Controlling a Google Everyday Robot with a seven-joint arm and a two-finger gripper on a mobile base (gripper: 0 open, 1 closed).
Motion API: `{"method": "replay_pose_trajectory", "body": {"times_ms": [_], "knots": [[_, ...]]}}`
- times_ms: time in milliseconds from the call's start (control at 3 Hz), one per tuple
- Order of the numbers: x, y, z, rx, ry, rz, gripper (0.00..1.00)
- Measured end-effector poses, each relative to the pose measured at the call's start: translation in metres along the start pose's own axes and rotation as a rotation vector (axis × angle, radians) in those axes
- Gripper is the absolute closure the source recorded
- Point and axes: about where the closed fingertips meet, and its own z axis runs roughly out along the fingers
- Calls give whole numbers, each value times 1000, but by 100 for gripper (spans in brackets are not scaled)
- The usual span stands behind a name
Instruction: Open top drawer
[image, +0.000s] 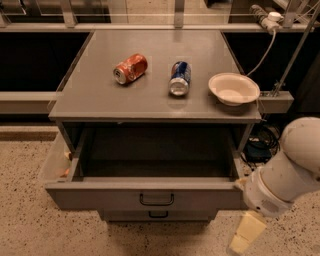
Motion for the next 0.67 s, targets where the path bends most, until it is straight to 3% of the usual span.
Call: {"method": "replay_pose_trajectory", "body": {"times_ms": [333,667], "knots": [[18,17,-25,113,-44,-17,0],[18,17,-25,113,-44,-17,0]]}}
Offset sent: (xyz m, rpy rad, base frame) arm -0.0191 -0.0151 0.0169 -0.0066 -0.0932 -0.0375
